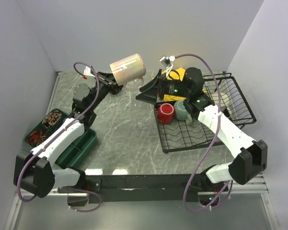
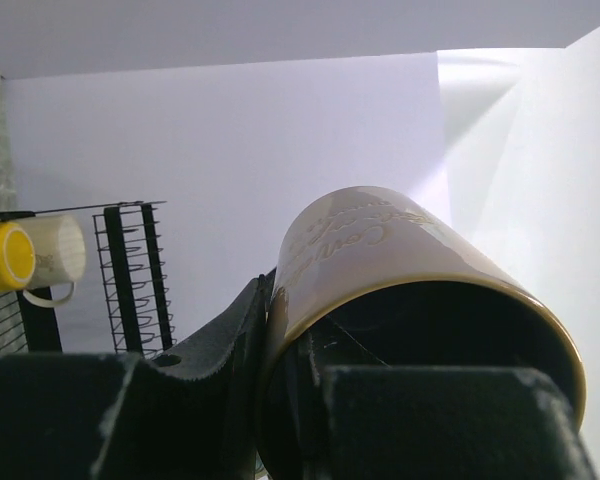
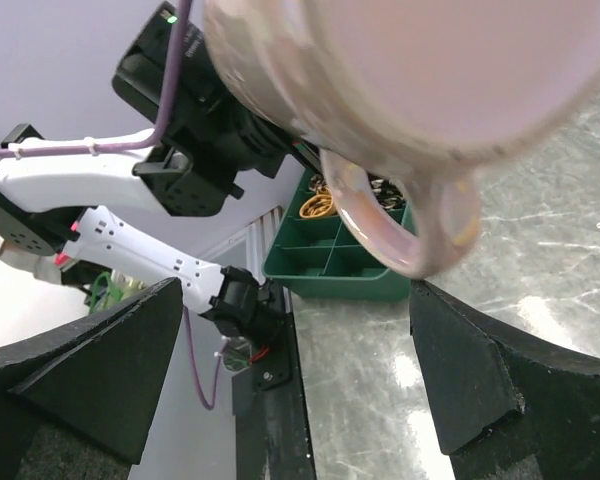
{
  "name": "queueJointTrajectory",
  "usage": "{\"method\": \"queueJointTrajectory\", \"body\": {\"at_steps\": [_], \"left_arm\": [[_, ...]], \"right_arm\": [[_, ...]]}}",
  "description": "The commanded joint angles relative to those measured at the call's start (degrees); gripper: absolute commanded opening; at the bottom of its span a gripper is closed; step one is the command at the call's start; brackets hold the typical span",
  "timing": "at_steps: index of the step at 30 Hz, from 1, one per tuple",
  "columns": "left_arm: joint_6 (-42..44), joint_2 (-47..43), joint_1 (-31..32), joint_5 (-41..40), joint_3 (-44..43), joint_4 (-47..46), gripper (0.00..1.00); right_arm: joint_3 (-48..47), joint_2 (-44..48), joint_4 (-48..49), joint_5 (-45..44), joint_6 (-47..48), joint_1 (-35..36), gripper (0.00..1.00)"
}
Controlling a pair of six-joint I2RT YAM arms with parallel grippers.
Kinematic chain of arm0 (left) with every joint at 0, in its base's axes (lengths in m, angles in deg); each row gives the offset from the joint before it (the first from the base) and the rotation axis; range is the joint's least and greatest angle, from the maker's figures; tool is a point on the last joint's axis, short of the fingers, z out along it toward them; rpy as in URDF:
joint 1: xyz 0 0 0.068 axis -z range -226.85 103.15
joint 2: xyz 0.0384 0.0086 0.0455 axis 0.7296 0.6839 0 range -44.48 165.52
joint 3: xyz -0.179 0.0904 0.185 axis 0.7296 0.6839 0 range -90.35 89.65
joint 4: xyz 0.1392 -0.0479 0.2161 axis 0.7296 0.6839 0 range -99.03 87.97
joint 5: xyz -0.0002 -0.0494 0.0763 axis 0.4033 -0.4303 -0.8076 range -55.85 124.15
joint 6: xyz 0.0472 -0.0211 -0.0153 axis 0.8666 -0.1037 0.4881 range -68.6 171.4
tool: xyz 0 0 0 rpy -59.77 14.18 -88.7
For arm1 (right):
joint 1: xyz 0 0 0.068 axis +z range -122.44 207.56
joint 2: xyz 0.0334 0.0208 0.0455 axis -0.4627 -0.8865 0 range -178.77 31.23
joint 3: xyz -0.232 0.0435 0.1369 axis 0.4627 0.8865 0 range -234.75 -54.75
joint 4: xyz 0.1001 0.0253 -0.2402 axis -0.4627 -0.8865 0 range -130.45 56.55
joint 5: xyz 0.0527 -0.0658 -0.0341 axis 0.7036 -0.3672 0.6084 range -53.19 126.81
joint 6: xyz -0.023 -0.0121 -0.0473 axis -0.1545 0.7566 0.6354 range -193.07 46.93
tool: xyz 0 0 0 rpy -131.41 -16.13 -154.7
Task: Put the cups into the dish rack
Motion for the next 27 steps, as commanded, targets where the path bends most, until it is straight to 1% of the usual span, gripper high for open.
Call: {"method": "queueJointTrajectory", "body": {"at_steps": [1,5,6,9,13,15,19,20,21,22,27], "left_arm": [[-3.4,-4.8,1.3,-2.8,-1.9,-10.9,0.01],[-3.6,-5.0,3.4,-2.9,-1.6,-10.6,0.01],[-4.1,-5.0,3.9,-3.1,-1.3,-10.6,0.01],[-5.4,-5.2,5.3,-3.3,0.6,-12.1,0.01],[-5.8,-5.2,6.8,-3.8,1.4,-12.7,0.01],[-6.1,-5.0,7.6,-4.0,1.6,-13.0,0.01],[-6.5,-3.8,8.5,-4.2,1.5,-14.0,0.01],[-6.5,-3.7,8.7,-4.1,1.5,-14.1,0.01],[-6.4,-3.4,9.1,-4.2,1.5,-14.0,0.01],[-6.1,-3.5,9.3,-4.3,1.5,-13.7,0.01],[-4.1,-3.4,10.2,-4.6,1.1,-11.1,0.01]], "right_arm": [[0.8,2.6,2.0,0.1,1.2,0.2,1.0],[0.8,1.1,7.4,2.5,-3.5,0.1,1.0],[0.4,0.7,8.4,3.0,-5.8,0.2,1.0],[-0.1,-0.5,12.2,4.0,-9.5,0.4,1.0],[0.2,-0.7,17.1,5.4,-12.8,0.5,0.99],[0.5,-0.6,18.7,6.1,-14.8,0.6,0.94],[1.2,-0.7,19.9,6.4,-15.3,2.0,0.84],[1.3,-0.6,19.8,6.4,-15.1,2.2,0.77],[1.3,-0.6,19.6,6.3,-15.1,2.3,0.74],[1.6,-0.5,19.8,6.3,-15.3,2.3,0.68],[1.7,-0.5,19.7,6.0,-16.1,2.4,0.53]]}}
